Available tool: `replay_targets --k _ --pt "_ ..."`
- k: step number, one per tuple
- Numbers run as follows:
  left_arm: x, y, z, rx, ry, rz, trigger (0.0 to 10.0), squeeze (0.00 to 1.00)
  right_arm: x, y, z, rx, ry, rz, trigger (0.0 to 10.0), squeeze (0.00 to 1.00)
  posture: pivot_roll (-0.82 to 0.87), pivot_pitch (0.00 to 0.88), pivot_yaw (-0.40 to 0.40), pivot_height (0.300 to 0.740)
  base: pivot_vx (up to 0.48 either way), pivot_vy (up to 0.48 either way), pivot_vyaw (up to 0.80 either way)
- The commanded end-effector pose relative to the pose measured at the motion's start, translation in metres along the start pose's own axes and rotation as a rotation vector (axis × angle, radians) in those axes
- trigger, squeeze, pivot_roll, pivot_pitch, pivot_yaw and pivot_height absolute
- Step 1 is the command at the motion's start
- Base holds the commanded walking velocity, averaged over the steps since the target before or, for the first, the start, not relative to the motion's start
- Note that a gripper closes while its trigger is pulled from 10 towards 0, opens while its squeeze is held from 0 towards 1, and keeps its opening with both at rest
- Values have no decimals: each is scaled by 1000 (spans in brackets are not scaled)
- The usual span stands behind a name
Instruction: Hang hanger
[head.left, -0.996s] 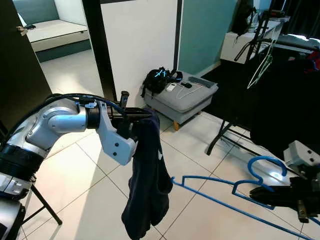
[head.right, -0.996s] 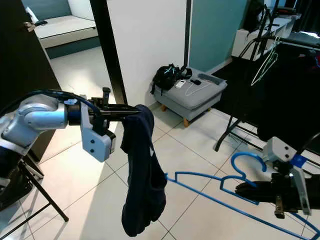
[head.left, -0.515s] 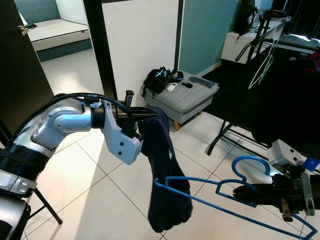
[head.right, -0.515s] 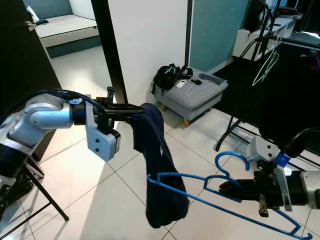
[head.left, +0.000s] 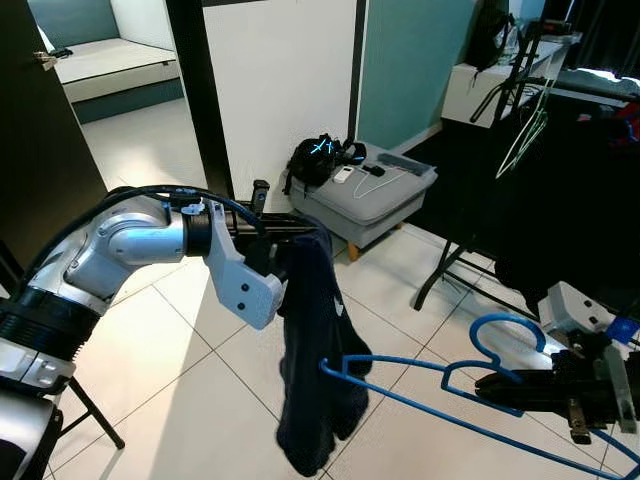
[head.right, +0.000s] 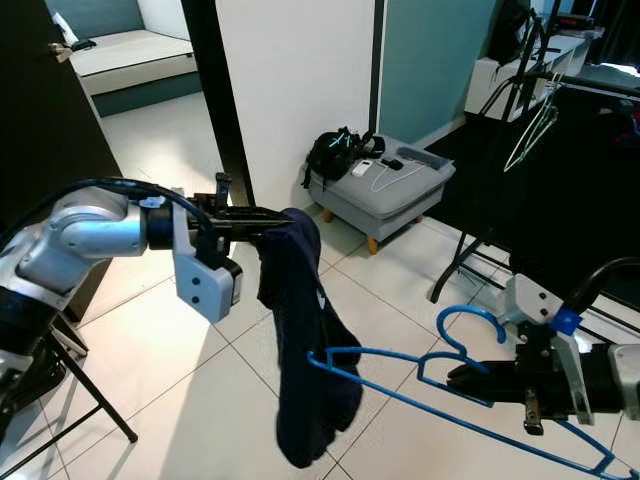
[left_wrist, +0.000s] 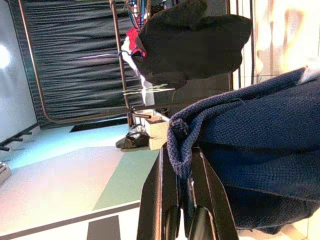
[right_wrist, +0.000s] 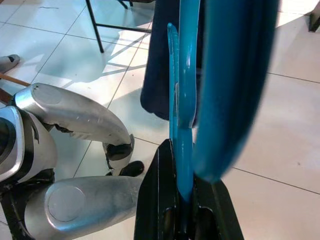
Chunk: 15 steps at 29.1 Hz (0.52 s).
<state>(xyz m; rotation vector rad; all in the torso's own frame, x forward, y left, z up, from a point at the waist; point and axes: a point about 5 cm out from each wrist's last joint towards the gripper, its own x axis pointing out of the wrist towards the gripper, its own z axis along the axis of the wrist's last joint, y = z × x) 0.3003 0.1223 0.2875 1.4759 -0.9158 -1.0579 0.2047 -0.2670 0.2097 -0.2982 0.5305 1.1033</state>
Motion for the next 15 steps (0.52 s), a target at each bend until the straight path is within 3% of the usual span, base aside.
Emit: replay_targets --k 1,15 --pt "2 6 2 14 -15 16 10000 0 -5 1 5 -18 -9 1 10000 0 -45 0 37 735 0 0 0" --pt "2 5 2 10 -14 14 10000 0 -15 0 10 -36 -49 -29 10000 0 -45 0 38 735 0 0 0"
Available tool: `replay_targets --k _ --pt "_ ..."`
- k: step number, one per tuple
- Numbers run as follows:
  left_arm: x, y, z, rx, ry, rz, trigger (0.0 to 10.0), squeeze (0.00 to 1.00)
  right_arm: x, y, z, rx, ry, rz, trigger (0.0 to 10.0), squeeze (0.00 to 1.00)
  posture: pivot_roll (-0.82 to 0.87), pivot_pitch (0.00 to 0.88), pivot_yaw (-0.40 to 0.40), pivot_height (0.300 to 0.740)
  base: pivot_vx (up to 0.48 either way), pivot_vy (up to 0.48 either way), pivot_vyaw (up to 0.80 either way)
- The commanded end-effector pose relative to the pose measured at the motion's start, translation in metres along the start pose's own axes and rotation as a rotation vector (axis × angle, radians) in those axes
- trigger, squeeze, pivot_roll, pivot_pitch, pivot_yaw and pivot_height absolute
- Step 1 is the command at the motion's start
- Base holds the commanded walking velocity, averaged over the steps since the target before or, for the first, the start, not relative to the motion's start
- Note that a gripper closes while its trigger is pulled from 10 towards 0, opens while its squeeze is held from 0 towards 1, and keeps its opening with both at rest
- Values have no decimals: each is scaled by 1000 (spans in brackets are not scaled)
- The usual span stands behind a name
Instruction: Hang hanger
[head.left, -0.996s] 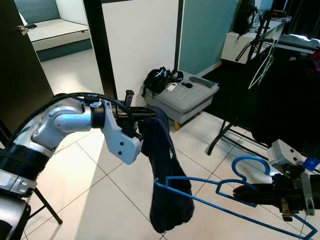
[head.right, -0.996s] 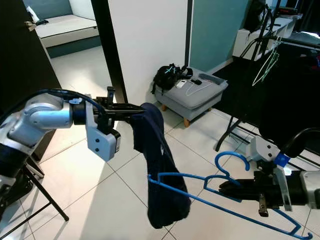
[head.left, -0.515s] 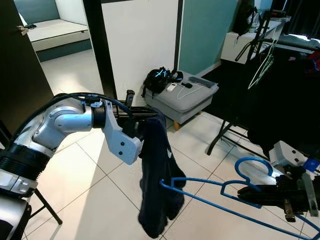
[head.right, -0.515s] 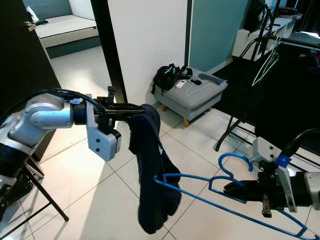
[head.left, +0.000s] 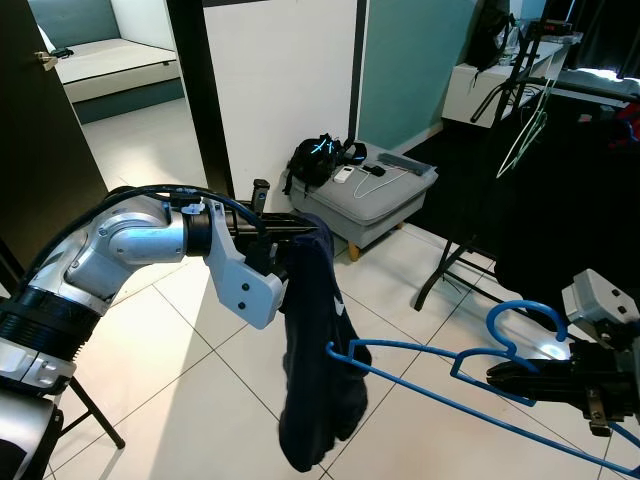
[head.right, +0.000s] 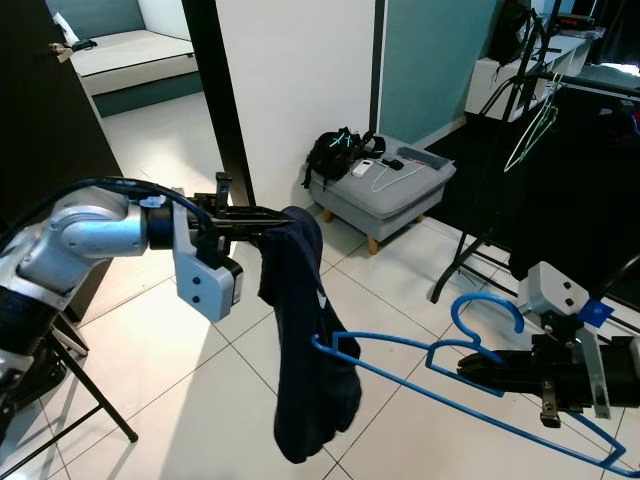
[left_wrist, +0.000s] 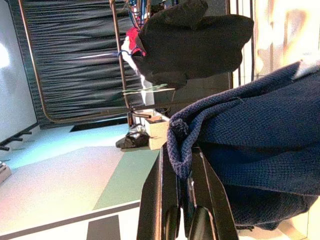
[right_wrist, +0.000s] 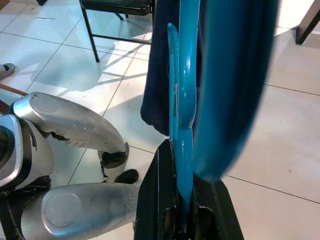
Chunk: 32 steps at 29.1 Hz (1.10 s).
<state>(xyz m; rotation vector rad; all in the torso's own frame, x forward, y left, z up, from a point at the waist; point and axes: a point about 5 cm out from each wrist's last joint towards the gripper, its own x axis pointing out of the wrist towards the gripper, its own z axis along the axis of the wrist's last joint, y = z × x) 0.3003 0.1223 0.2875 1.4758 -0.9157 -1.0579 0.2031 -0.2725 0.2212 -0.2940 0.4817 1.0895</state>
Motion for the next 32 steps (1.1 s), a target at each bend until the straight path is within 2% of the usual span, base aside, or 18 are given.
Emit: replay_targets --k 1,19,32 --pt "2 6 2 11 -14 13 10000 0 -5 0 4 -20 -8 -10 10000 0 -46 0 39 735 0 0 0" --pt "2 5 -1 5 -2 12 10000 0 -17 -4 3 -6 -12 -59 10000 0 -50 0 39 735 0 0 0" --pt "3 8 0 9 -6 20 10000 0 -16 -6 1 -5 -2 -70 10000 0 -50 0 37 735 0 0 0"
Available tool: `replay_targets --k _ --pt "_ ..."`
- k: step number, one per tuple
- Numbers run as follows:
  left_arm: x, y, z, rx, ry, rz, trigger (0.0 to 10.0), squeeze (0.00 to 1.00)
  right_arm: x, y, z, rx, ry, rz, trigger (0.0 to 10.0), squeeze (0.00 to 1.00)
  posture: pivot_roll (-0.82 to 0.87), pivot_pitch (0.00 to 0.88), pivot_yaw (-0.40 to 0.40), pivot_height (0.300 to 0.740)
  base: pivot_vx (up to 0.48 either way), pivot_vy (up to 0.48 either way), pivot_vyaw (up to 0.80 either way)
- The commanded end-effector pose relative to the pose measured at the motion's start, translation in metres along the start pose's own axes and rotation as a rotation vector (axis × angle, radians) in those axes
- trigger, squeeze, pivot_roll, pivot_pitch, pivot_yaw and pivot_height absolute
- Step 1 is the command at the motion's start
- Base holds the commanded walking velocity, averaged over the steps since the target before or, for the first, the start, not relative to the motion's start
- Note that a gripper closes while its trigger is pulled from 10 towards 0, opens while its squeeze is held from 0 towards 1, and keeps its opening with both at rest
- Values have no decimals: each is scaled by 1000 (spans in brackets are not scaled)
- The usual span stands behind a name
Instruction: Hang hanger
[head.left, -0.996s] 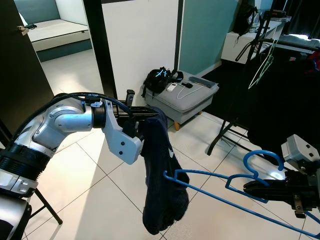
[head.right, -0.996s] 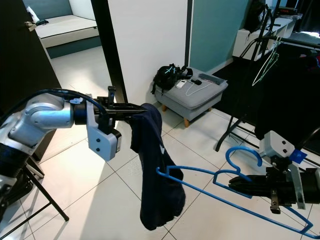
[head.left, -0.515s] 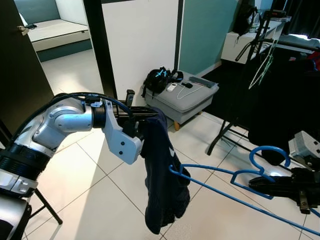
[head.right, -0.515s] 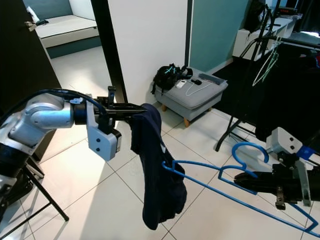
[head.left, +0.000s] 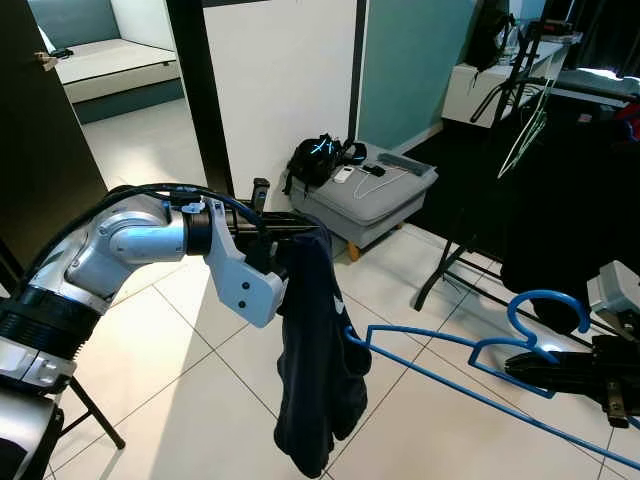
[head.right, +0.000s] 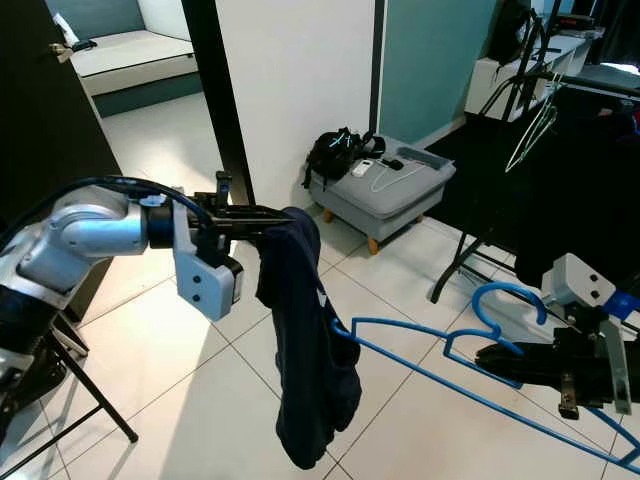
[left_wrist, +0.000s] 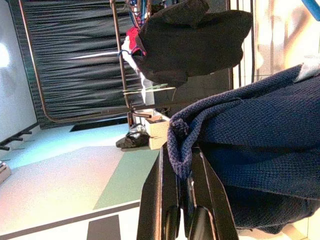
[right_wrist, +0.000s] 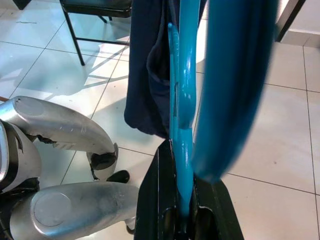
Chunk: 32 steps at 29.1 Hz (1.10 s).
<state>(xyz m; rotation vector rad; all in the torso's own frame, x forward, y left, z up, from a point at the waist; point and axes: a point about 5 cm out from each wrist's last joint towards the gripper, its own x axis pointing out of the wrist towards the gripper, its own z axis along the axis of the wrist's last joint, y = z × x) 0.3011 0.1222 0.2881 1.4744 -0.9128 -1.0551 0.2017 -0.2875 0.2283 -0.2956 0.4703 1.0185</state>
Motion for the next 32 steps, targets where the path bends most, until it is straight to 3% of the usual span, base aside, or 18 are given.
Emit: replay_targets --k 1,18,23,25,27,32 --pt "2 7 1 11 -9 19 10000 0 0 -1 2 -17 2 0 10000 0 -50 0 37 735 0 0 0" --pt "8 11 6 2 -32 45 10000 0 19 -3 0 -45 18 -2 10000 0 -51 0 32 735 0 0 0" --pt "15 16 15 -36 -80 81 10000 0 38 -13 6 -114 -15 -99 10000 0 -54 0 34 735 0 0 0" --pt "15 16 15 -36 -80 81 10000 0 38 -13 6 -114 -15 -99 10000 0 -54 0 34 735 0 0 0" --pt "19 19 17 -50 -94 91 10000 0 51 -16 11 -141 -52 -122 10000 0 -51 0 33 735 0 0 0" --pt "20 19 17 -57 -93 91 10000 0 62 -14 16 -152 -84 -109 10000 0 -55 0 38 735 0 0 0"
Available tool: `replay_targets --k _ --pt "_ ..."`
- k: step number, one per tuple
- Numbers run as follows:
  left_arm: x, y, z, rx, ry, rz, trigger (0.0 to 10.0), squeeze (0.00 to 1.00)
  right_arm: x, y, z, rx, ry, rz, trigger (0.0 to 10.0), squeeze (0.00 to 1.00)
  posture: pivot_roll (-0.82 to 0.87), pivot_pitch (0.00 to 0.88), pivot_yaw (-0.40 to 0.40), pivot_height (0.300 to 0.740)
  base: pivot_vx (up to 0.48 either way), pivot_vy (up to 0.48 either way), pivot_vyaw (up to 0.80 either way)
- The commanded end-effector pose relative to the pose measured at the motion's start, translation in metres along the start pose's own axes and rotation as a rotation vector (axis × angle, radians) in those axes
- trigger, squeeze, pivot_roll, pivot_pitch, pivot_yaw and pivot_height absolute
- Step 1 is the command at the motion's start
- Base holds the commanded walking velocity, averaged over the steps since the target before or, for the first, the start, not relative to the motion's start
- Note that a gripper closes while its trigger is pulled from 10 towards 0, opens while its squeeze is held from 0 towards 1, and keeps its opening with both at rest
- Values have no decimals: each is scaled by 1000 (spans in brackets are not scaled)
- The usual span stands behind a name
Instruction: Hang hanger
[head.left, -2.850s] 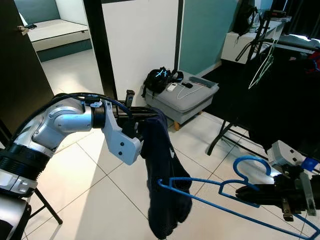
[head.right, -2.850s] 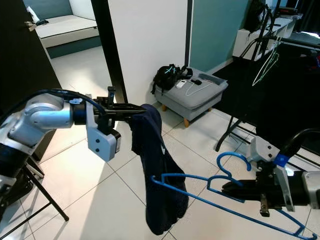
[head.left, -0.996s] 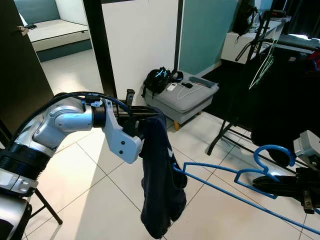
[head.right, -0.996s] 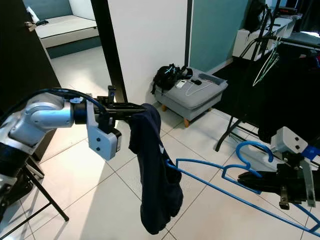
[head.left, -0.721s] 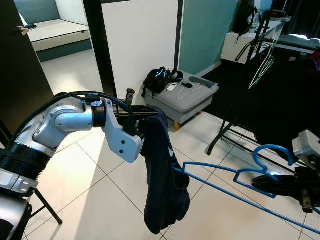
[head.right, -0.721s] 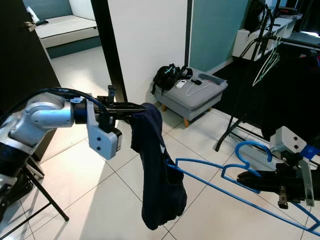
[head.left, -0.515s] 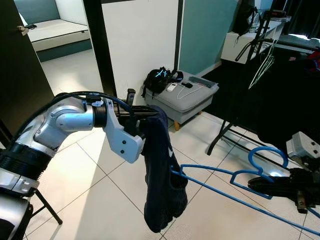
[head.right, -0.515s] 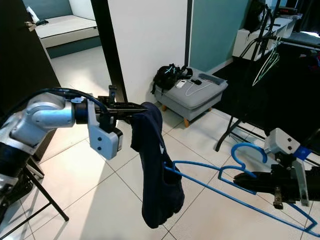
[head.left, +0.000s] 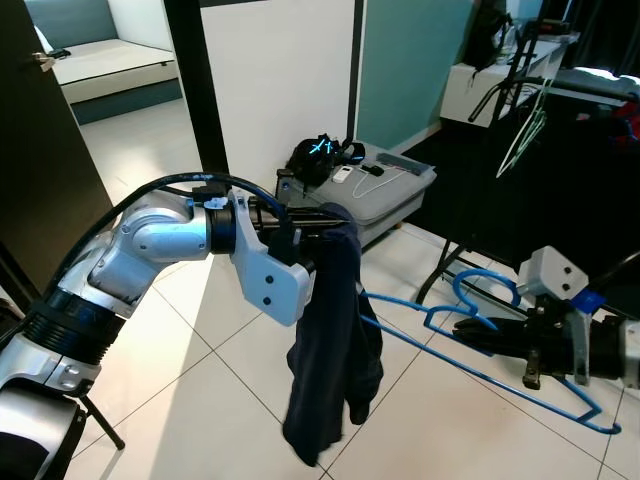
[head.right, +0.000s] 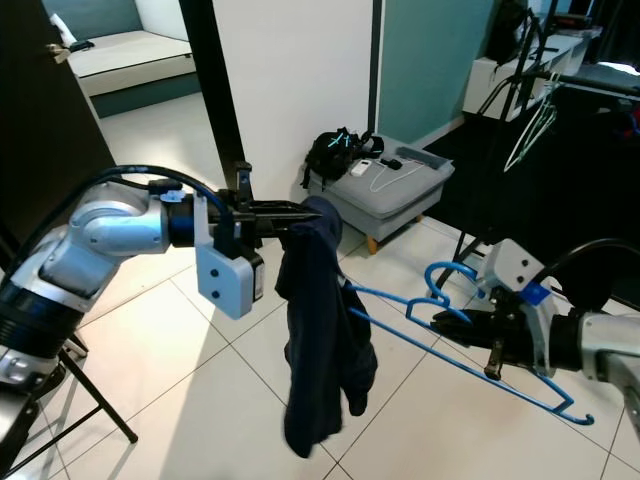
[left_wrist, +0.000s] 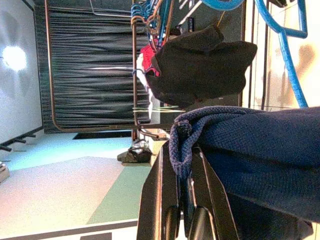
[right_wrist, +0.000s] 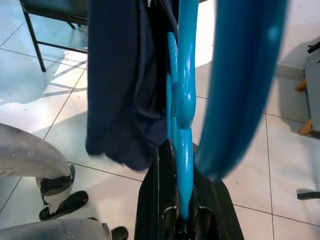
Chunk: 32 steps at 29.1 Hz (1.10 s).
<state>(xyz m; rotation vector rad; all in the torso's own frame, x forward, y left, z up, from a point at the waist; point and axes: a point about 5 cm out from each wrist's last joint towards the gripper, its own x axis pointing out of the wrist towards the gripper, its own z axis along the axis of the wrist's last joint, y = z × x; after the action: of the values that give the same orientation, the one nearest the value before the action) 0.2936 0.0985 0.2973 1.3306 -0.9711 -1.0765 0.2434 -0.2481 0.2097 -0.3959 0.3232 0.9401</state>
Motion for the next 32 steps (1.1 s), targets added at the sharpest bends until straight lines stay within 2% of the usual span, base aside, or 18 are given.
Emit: replay_targets --k 1,5,9,12,13,14,16,17,18,19,20,21,22,24,28,30,31,32 --pt "2 6 3 12 -16 4 10000 0 11 5 7 -23 -37 31 10000 0 -60 0 40 735 0 0 0" --pt "5 5 3 6 -16 11 10000 0 23 13 9 -16 -58 80 10000 0 -62 0 39 735 0 0 0" --pt "8 9 6 -2 -31 32 10000 0 37 12 4 0 -36 40 10000 0 -64 0 40 735 0 0 0" --pt "8 9 6 -2 -31 32 10000 0 37 12 4 0 -36 40 10000 0 -64 0 40 735 0 0 0" --pt "9 11 8 -8 -41 48 10000 0 46 5 -1 27 -11 -48 10000 0 -63 0 39 735 0 0 0" --pt "9 11 8 -8 -41 48 10000 0 46 5 -1 27 -11 -48 10000 0 -63 0 39 735 0 0 0" --pt "12 11 14 -36 -62 76 10000 0 62 -24 -5 183 -30 -331 10000 0 -57 0 38 735 0 0 0" --pt "12 11 14 -36 -62 76 10000 0 62 -24 -5 183 -30 -331 10000 0 -57 0 38 735 0 0 0" --pt "13 8 17 -56 -68 85 10000 0 69 -33 -1 294 -100 -426 10000 0 -52 0 32 735 0 0 0" --pt "13 8 17 -56 -68 85 10000 0 69 -33 -1 294 -100 -426 10000 0 -52 0 32 735 0 0 0" --pt "15 4 19 -79 -72 91 10000 0 76 -39 9 399 -209 -473 10000 0 -47 0 29 735 0 0 0" --pt "15 4 19 -79 -72 91 10000 0 76 -39 9 399 -209 -473 10000 0 -47 0 29 735 0 0 0" --pt "16 -1 20 -98 -71 92 10000 0 81 -43 20 486 -322 -486 10000 0 -47 0 29 735 0 0 0" --pt "17 -7 21 -119 -63 96 10000 0 85 -46 35 573 -452 -478 10000 0 -47 0 29 735 0 0 0" --pt "18 -10 20 -134 -42 106 10000 0 87 -48 49 635 -566 -464 10000 0 -42 0 23 735 0 0 0" --pt "20 -14 18 -151 -19 113 10000 0 86 -48 69 698 -736 -425 10000 0 -43 0 23 735 0 0 0" --pt "20 -14 18 -151 -19 113 10000 0 86 -48 69 698 -736 -425 10000 0 -43 0 23 735 0 0 0" --pt "21 -16 18 -161 -14 116 10000 0 85 -48 77 730 -810 -406 10000 0 -43 0 23 735 0 0 0"
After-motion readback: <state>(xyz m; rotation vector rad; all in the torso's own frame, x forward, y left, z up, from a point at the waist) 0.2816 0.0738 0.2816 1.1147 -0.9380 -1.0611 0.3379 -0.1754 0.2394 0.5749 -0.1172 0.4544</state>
